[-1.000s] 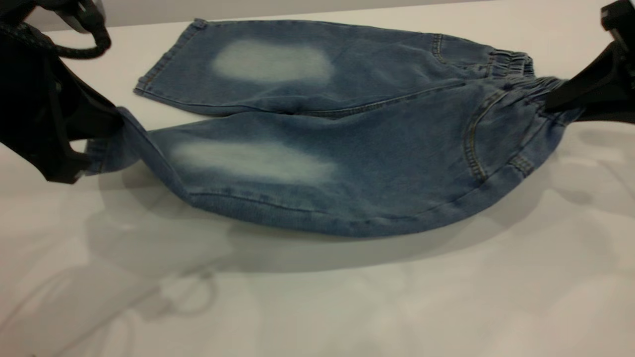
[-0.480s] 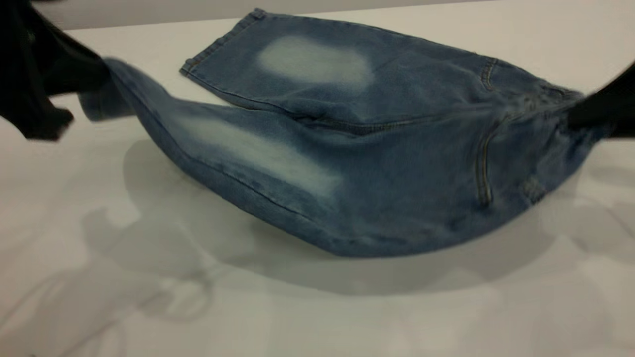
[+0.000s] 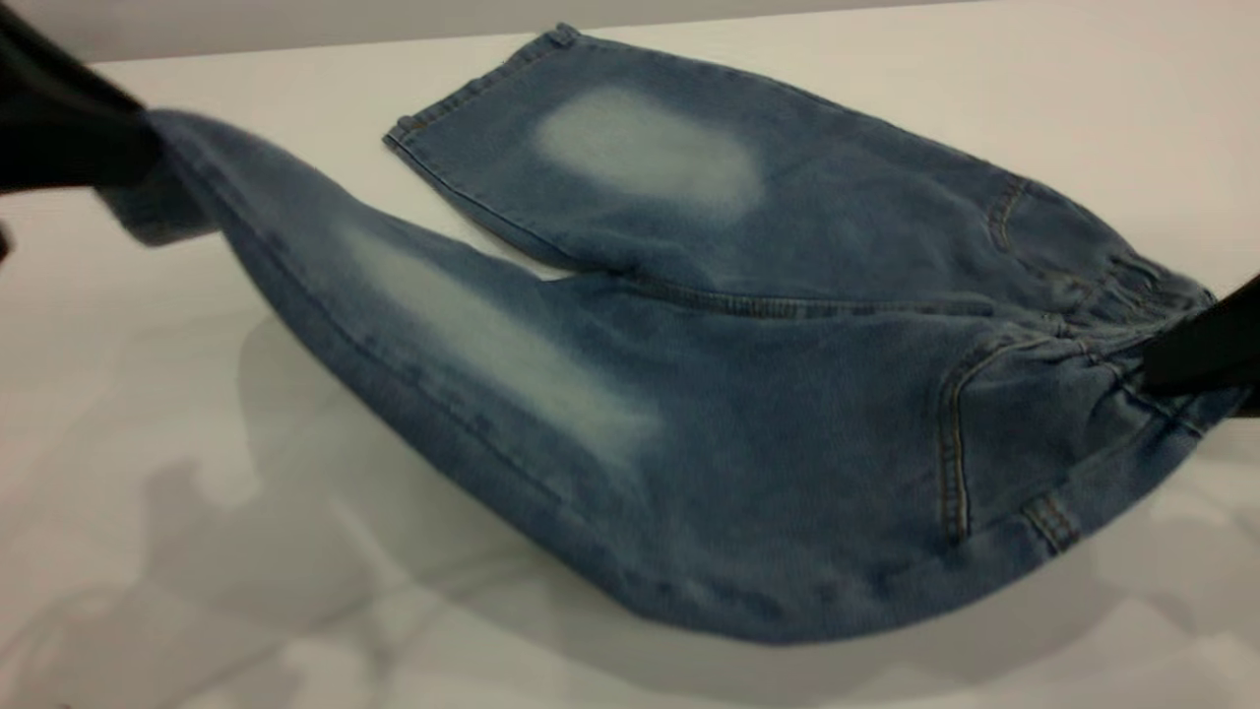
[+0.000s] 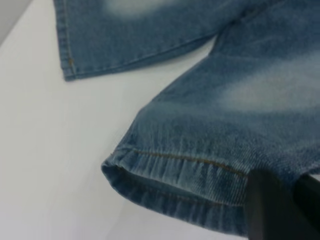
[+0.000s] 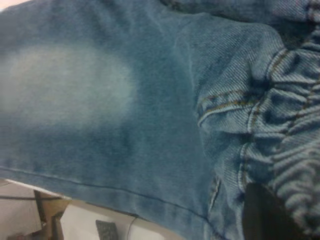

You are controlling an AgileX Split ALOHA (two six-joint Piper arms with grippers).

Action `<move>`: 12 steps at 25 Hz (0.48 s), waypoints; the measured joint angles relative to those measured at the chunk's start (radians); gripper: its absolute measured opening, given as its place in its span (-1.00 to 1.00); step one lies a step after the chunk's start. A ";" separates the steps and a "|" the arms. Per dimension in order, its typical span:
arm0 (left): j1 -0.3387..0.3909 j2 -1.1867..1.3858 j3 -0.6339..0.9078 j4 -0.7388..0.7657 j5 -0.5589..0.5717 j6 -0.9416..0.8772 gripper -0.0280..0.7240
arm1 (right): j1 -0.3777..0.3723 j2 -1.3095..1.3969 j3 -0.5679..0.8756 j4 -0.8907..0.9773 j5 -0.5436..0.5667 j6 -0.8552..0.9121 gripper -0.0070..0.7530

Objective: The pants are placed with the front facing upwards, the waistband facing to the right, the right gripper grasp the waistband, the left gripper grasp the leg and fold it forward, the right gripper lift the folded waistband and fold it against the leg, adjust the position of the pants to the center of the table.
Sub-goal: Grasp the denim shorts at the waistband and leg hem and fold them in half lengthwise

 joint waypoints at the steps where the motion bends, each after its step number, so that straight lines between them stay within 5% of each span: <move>1: 0.000 -0.022 0.000 0.024 0.023 -0.030 -0.69 | 0.000 -0.018 0.017 0.000 0.006 0.008 -0.86; 8: 0.000 -0.186 0.000 0.295 0.177 -0.298 -0.69 | 0.000 -0.181 0.102 -0.043 0.048 0.099 -0.86; 12: 0.000 -0.206 0.000 0.510 0.149 -0.496 -0.69 | 0.000 -0.277 0.102 -0.071 0.049 0.184 -0.86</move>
